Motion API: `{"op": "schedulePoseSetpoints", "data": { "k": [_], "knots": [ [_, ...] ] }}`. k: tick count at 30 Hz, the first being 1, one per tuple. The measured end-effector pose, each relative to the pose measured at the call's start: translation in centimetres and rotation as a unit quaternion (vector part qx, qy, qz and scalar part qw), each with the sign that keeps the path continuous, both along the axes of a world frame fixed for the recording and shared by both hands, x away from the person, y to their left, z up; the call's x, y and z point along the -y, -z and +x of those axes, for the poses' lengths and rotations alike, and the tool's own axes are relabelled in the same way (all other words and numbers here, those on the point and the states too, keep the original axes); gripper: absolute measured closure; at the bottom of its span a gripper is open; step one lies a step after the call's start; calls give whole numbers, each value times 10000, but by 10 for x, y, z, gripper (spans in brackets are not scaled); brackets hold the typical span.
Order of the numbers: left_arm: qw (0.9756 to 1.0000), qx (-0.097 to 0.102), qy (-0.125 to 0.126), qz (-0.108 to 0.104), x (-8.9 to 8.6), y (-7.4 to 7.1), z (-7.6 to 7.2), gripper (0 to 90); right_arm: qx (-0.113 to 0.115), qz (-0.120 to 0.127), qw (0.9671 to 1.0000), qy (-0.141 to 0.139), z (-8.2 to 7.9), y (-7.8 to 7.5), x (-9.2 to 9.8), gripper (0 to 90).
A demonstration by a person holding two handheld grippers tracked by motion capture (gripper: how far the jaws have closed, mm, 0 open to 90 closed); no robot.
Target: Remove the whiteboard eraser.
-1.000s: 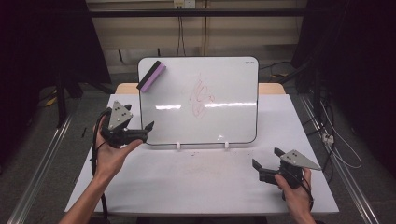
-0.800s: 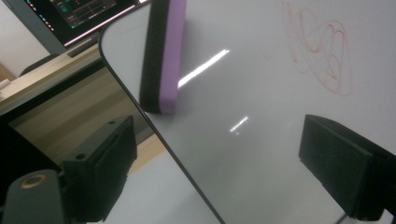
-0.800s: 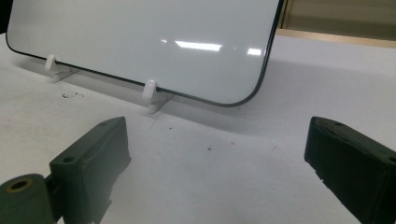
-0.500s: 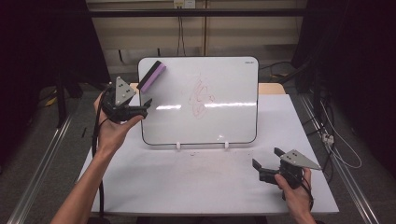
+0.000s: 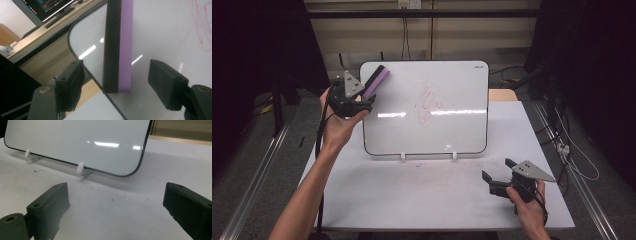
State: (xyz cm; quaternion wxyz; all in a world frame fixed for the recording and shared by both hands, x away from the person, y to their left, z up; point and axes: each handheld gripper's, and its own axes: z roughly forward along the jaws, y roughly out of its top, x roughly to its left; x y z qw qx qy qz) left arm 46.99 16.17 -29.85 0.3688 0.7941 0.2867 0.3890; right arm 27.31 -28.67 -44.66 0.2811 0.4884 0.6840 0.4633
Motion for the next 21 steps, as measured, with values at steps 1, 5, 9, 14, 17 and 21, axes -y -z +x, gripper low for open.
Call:
{"op": "schedulePoseSetpoints", "data": {
  "k": [1,5,9,14,17,21],
  "knots": [
    [10000,-40,15,3,0,1,1,351,1,4,10000,2,0,0,0,64],
    [9999,-104,-51,97,2,5,7,399,-17,12,10000,-2,0,0,0,64],
    [9998,-91,-146,77,2,6,10,460,-22,10,10000,-1,0,0,0,65],
    [9997,-154,-158,100,4,8,11,541,-29,6,10000,-5,0,0,0,64],
    [9996,-188,-143,169,5,9,11,602,-28,3,10000,-13,0,0,0,64],
    [9994,-199,-159,241,5,10,11,616,-26,2,10000,-1,-1,0,0,64]
  ]
}}
